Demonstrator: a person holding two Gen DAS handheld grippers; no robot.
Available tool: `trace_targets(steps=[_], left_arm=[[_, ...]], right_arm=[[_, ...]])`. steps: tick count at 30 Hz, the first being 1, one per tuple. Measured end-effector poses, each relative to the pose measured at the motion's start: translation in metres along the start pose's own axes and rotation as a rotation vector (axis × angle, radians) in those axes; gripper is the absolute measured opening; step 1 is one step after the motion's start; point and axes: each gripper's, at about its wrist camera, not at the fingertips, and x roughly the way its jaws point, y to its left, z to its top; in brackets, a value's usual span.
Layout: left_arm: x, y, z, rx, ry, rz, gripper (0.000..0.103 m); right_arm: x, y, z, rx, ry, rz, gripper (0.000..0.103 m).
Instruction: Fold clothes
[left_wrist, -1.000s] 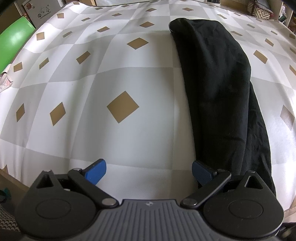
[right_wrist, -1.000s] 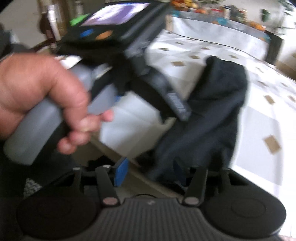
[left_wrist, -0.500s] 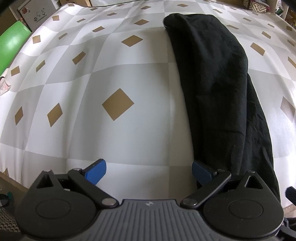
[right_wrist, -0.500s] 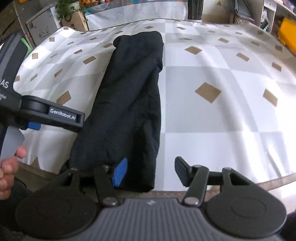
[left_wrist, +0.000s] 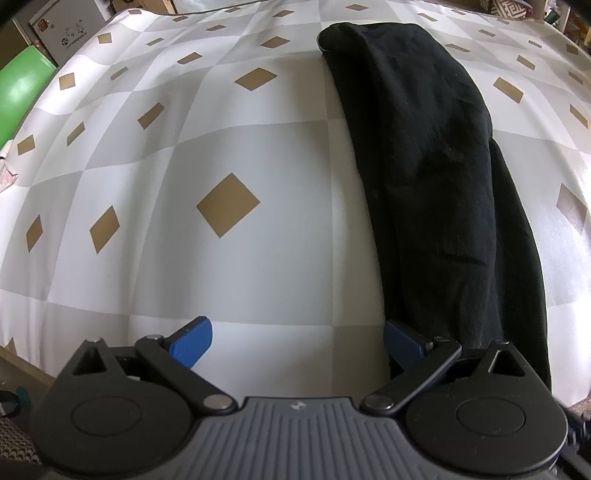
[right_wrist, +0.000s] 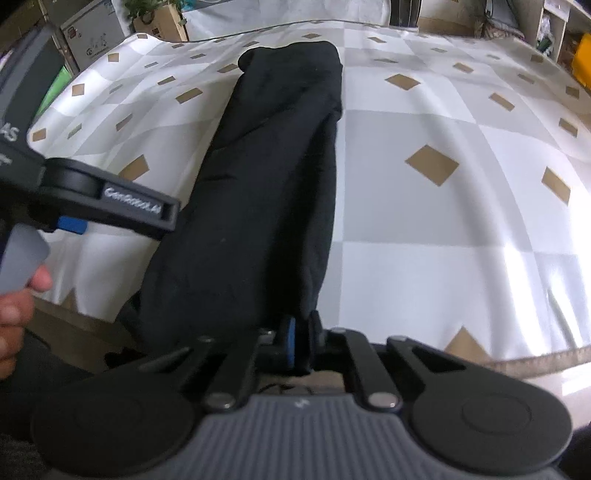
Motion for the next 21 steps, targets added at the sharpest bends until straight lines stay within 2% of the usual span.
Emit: trace_targets(steps=[3,8,11,13,17,21], left_arm=[[0.0,-0.003,-0.002,0.011,0.003,-0.001,0.099],[0.004,-0.012,-0.01,0.044,0.013,-0.002,0.101],[0.002,-0.017,-0.012,0.055,-0.009,0.013,0.103],[0.001,-0.018,-0.013,0.05,-0.012,0.012,0.103],[-0.001,-0.02,-0.014,0.057,-0.019,0.014,0.103],[0.0,-0.018,-0.014,0.058,-0.023,0.015,0.103]], right_arm=[[-0.001,-0.001,-0.004,0.039,0.032,0.036,0.005],[0.0,0.008,-0.005,-0.01,0.056,0.043,0.007],[-0.004,0.015,-0.005,-0.064,0.043,0.027,0.014],[-0.01,0.018,-0.004,-0.087,0.007,0.01,0.033],[-0.022,0.017,0.001,-0.08,-0.08,-0.03,0.043],[-0.022,0.012,0.003,-0.04,-0.091,-0.029,0.048]])
